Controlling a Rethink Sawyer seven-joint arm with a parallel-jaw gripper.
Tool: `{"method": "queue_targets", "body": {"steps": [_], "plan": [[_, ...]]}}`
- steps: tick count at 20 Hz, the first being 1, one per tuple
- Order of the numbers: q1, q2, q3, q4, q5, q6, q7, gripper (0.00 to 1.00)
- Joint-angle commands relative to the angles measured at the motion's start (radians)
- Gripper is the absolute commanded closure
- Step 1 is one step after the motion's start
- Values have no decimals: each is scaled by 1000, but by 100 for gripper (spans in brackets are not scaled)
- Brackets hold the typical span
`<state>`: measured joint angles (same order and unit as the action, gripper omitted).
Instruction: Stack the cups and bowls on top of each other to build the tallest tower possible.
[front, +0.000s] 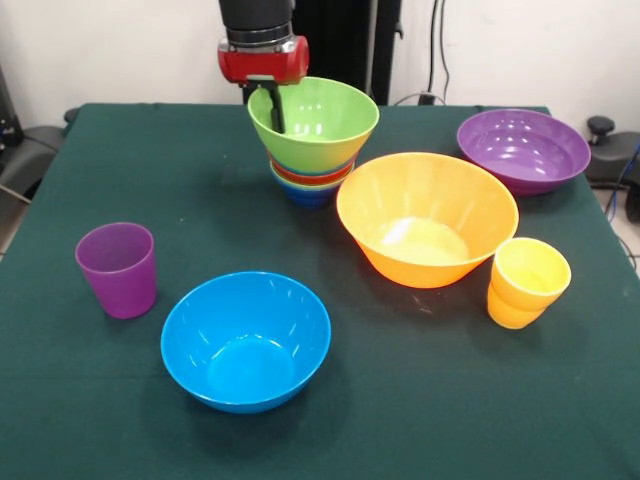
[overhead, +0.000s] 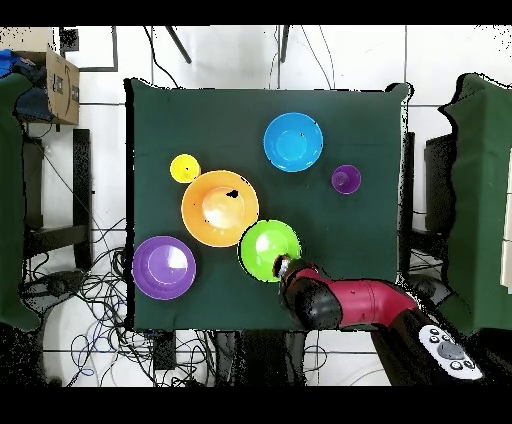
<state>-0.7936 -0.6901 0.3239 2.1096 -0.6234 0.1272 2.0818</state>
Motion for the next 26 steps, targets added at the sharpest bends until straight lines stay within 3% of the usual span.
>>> {"method": "queue_targets", "body": {"steps": [1,8,26], "plan": [[31,102,53,34,1,185,-45,100],[14,101,74,47,33,237,-62,100],[12,113,78,52,44,255,-65,100]]}}
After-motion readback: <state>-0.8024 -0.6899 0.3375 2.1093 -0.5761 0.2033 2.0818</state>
